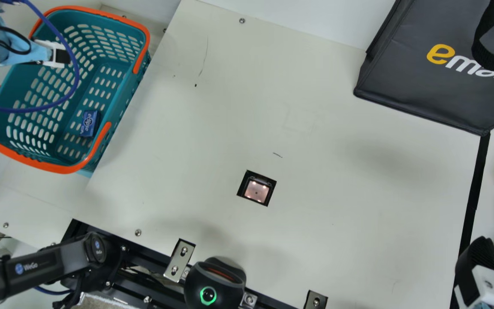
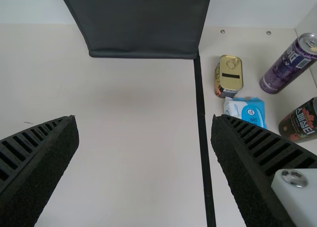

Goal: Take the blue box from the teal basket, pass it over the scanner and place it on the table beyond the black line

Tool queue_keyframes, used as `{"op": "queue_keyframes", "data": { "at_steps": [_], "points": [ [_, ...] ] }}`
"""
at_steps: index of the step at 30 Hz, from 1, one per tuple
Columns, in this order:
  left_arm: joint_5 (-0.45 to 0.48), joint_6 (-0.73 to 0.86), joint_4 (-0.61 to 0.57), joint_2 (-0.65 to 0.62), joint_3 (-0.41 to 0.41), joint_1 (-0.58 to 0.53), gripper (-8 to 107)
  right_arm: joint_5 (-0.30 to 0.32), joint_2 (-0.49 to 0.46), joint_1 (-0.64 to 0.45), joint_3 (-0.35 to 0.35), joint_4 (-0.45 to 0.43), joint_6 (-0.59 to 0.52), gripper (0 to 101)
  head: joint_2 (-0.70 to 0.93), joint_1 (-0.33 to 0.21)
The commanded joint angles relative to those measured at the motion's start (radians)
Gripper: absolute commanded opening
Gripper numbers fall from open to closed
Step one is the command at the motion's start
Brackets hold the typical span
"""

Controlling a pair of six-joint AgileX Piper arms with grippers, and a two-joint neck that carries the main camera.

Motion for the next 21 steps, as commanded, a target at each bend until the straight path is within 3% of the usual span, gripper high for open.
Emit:
{"op": "queue_keyframes", "data": {
  "at_steps": [1, 21],
  "points": [
    [-0.010, 0.006, 0.007, 0.045, 0.001, -0.004, 90, 0.000, 0.000, 0.000, 0.000, 0.000, 0.000, 95, 0.002, -0.029],
    [-0.140, 0.020, 0.028, 0.320, 0.004, -0.009, 90, 0.000, 0.000, 0.000, 0.000, 0.000, 0.000, 95, 0.002, -0.029]
  ]
}}
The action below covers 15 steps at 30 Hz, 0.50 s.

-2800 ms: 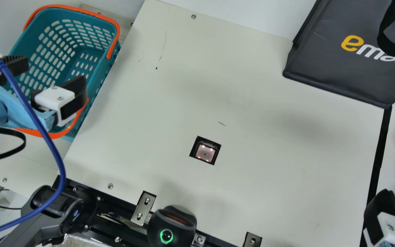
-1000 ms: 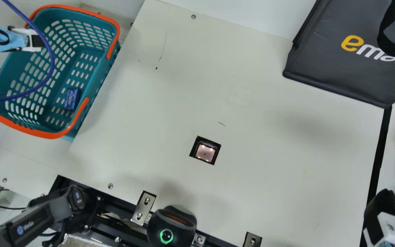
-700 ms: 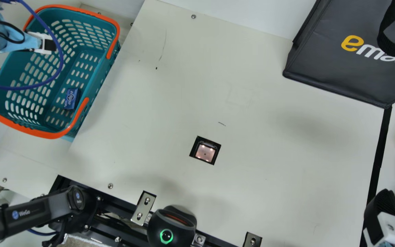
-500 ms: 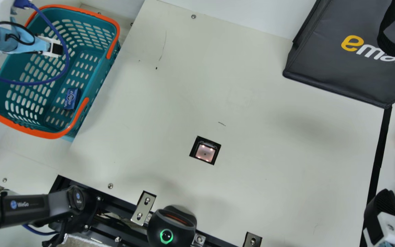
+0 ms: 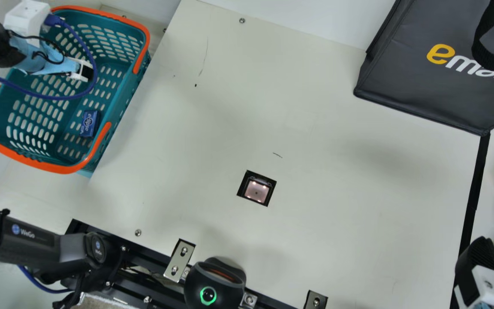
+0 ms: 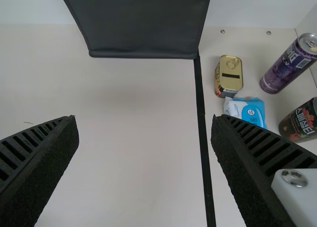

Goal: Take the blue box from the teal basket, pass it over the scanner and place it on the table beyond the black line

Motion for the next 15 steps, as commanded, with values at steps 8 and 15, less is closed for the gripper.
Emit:
{"op": "queue_keyframes", "data": {
  "at_steps": [8, 15],
  "points": [
    [-0.058, -0.025, 0.002, 0.083, 0.035, 0.001, 90, -0.001, 0.000, 0.000, 0.000, 0.000, 0.000, 95, 0.002, -0.029],
    [-0.112, -0.064, -0.005, 0.131, 0.075, 0.007, 90, -0.001, 0.000, 0.000, 0.000, 0.000, 0.000, 95, 0.002, -0.029]
  ]
}}
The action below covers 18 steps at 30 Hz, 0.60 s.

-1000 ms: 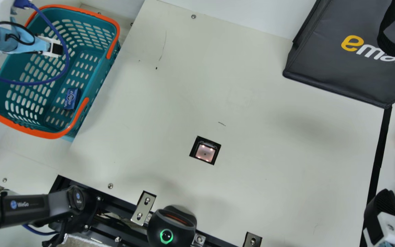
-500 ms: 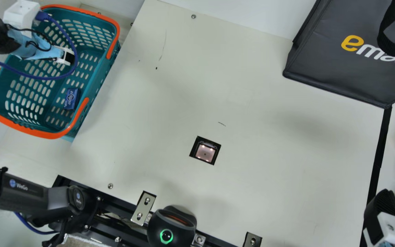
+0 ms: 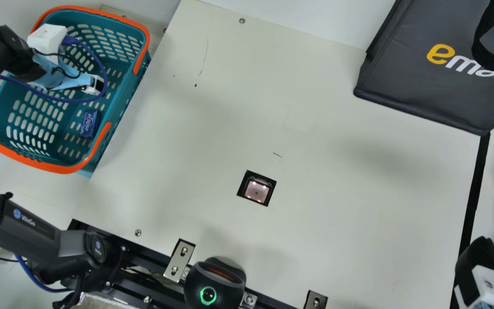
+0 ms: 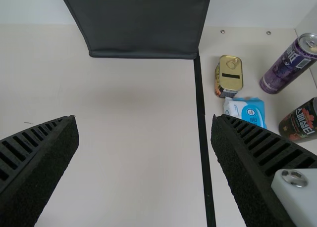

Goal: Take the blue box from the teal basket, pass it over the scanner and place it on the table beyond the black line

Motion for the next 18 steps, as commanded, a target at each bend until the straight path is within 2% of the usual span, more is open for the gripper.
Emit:
{"op": "queue_keyframes", "data": {
  "at_steps": [1, 18],
  "points": [
    [-0.014, -0.010, -0.002, 0.011, 0.011, 0.002, 90, 0.000, 0.000, 0.000, 0.000, 0.000, 0.000, 95, 0.004, -0.029],
    [-0.135, -0.197, 0.038, 0.085, 0.106, 0.035, 90, 0.000, 0.000, 0.000, 0.000, 0.000, 0.000, 95, 0.004, -0.029]
  ]
}}
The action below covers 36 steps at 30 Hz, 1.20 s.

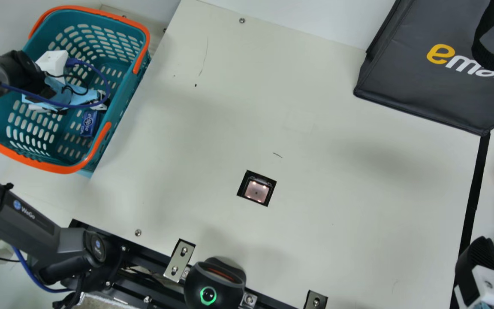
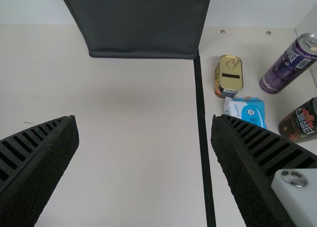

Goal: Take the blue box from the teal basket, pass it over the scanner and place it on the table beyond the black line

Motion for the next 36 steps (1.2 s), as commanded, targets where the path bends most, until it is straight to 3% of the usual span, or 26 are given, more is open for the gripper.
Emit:
{"op": "queue_keyframes", "data": {
  "at_steps": [1, 18, 36],
  "points": [
    [-0.013, -0.017, 0.002, 0.004, 0.010, 0.001, 90, 0.000, 0.000, 0.000, 0.000, 0.000, 0.000, 95, 0.002, -0.029],
    [-0.061, 0.063, -0.029, 0.073, 0.032, 0.020, 90, 0.001, 0.000, 0.000, 0.000, 0.000, 0.000, 95, 0.002, -0.029],
    [-0.070, 0.125, -0.035, 0.160, -0.020, 0.030, 90, 0.001, 0.000, 0.000, 0.000, 0.000, 0.000, 95, 0.002, -0.029]
  ]
}}
